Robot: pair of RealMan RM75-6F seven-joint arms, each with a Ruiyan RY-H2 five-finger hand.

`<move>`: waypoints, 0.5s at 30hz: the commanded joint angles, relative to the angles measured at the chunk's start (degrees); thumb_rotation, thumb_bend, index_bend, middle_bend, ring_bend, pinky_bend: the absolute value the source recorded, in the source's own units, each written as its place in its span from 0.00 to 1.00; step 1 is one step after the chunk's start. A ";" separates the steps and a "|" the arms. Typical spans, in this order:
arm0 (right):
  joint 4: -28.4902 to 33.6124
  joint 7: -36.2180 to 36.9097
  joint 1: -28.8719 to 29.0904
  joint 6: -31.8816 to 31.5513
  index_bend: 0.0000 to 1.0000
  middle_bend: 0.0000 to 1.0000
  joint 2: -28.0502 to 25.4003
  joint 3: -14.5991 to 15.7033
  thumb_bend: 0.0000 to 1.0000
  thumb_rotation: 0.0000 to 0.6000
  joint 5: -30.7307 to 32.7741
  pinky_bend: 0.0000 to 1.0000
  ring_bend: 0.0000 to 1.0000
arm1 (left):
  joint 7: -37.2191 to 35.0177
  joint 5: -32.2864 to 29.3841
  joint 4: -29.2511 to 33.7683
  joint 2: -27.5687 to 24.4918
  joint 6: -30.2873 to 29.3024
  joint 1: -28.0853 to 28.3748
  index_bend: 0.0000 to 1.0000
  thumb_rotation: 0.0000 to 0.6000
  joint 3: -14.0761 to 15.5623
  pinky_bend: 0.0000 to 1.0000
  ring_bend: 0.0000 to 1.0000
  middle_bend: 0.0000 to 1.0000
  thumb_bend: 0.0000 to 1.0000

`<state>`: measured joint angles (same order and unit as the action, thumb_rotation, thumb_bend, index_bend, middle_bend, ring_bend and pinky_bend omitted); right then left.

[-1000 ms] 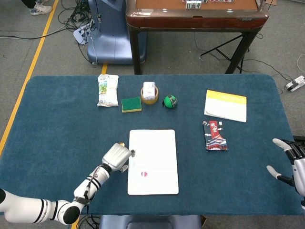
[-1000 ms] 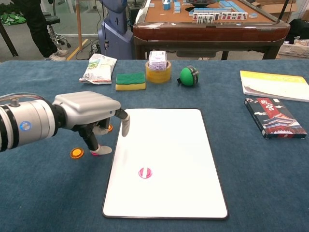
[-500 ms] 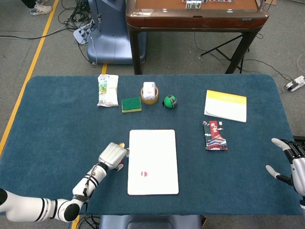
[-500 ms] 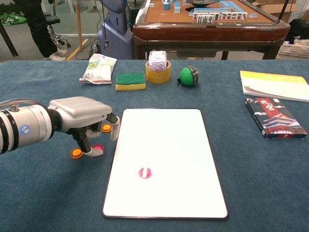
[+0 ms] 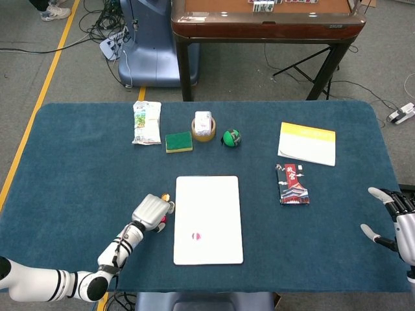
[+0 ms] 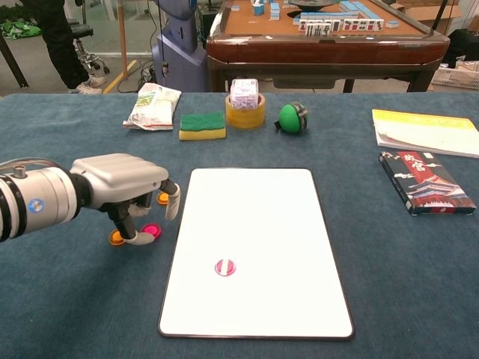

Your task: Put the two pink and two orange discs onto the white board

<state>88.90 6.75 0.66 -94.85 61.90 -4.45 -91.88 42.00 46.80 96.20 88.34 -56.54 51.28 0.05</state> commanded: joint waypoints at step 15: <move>0.02 0.18 0.10 0.21 0.24 0.29 -0.13 -0.01 0.02 1.00 0.12 0.32 0.25 | 0.21 -1.28 -0.98 0.59 0.58 0.05 0.53 1.00 0.07 1.00 1.00 1.00 0.30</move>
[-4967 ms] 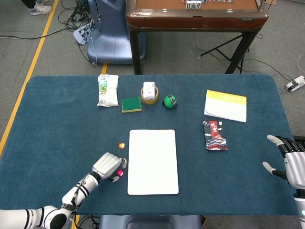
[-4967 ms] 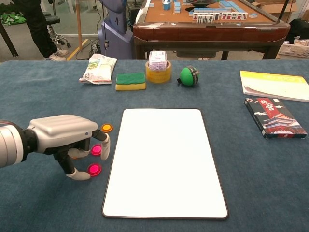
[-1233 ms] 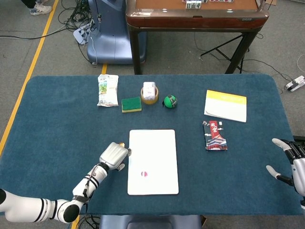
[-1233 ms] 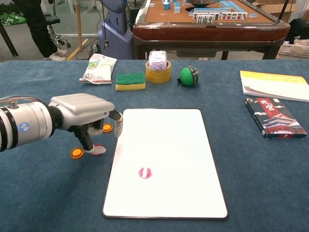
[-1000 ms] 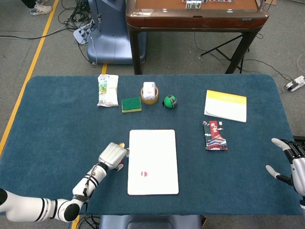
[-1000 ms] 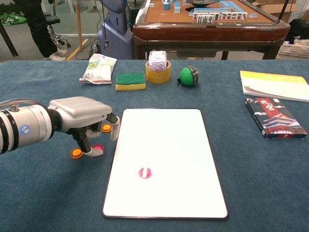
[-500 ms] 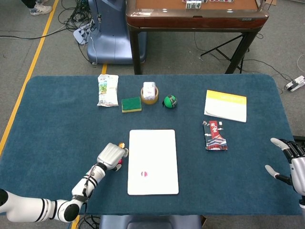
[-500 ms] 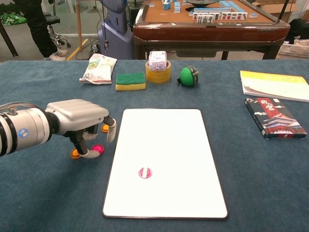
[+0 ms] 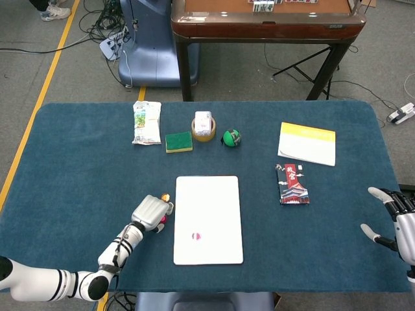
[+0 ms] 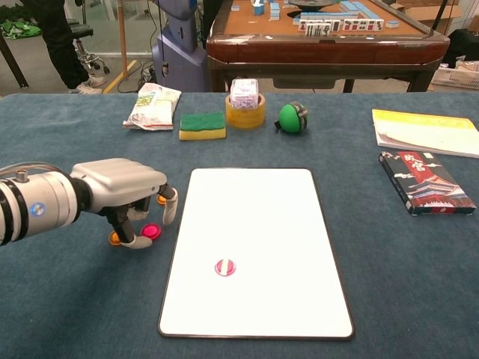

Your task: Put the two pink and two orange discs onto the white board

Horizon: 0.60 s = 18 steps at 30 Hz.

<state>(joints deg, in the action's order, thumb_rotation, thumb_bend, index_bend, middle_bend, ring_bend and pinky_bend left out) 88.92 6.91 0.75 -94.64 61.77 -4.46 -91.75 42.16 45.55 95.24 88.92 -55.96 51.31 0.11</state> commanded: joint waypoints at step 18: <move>0.17 -0.26 0.22 0.42 0.24 0.29 -0.02 0.05 0.02 1.00 0.07 0.32 0.25 | 1.11 -0.88 -1.31 0.53 -0.28 -0.01 0.55 1.00 0.46 1.00 1.00 1.00 0.30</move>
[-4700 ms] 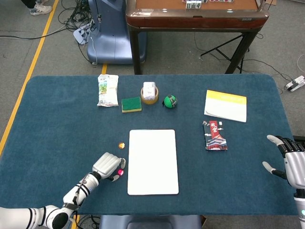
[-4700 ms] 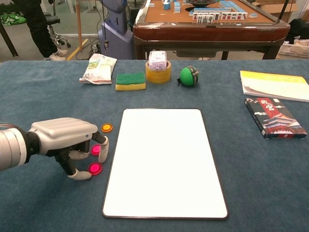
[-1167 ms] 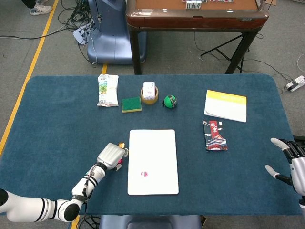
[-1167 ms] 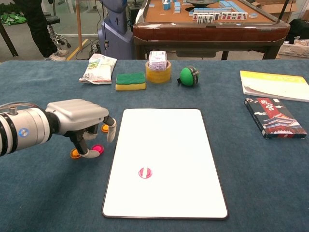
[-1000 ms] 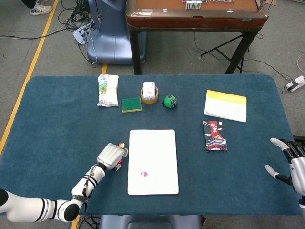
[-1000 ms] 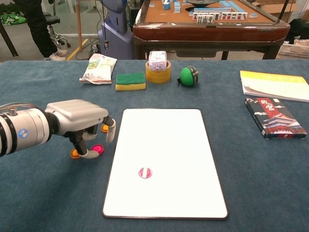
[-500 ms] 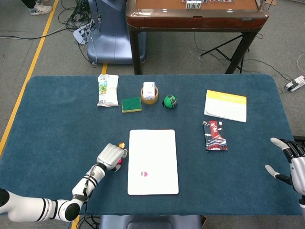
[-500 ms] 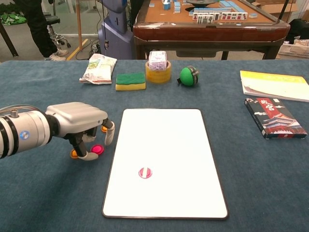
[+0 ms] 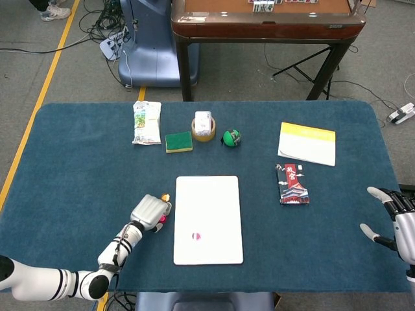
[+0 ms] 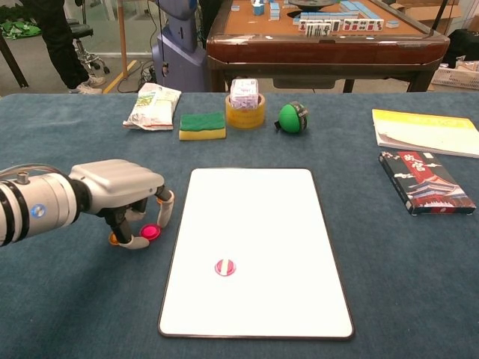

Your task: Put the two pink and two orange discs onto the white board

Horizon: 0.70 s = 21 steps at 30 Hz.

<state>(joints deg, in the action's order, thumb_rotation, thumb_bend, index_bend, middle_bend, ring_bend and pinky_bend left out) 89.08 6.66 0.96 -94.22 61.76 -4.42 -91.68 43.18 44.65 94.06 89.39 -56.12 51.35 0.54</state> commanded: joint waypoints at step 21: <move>0.12 -0.38 0.17 0.28 0.24 0.29 0.03 0.09 0.02 1.00 -0.06 0.32 0.25 | 0.69 -0.91 -0.65 -0.11 -0.69 -0.64 0.55 1.00 0.11 1.00 1.00 1.00 0.30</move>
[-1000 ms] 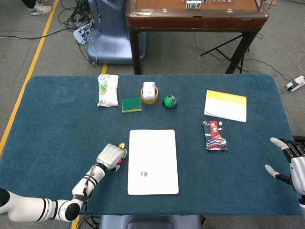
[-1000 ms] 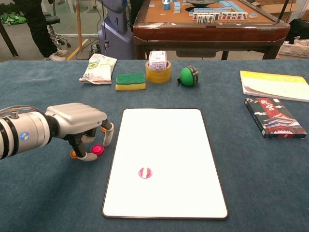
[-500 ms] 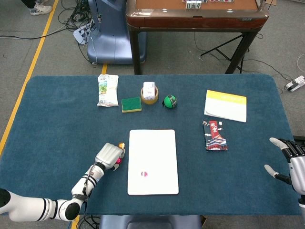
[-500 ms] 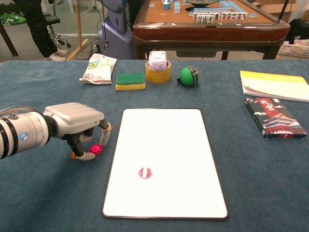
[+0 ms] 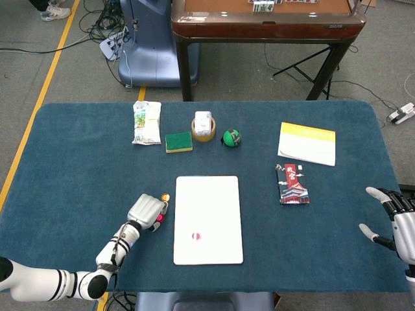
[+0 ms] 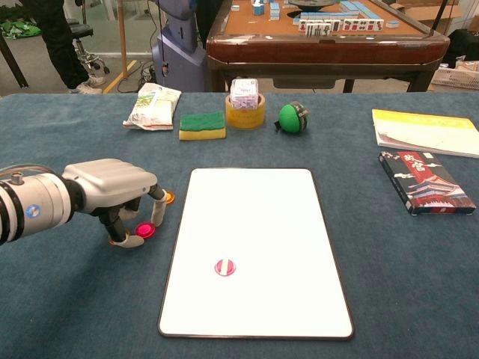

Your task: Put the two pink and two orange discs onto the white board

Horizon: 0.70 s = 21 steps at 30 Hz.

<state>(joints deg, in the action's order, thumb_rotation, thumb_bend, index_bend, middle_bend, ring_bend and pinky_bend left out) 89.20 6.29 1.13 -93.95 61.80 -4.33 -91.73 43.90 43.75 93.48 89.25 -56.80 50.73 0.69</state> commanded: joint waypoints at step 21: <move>-0.04 0.38 -0.19 -0.53 0.24 0.29 -0.13 0.02 0.02 1.00 -0.18 0.32 0.25 | 1.52 2.36 3.36 -0.16 -1.82 0.41 0.68 1.00 -1.07 1.00 1.00 1.00 0.30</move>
<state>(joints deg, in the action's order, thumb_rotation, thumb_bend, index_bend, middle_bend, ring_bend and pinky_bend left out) 89.15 6.67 0.94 -94.48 61.67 -4.30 -91.90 45.22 45.94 96.34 89.27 -58.47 50.96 -0.14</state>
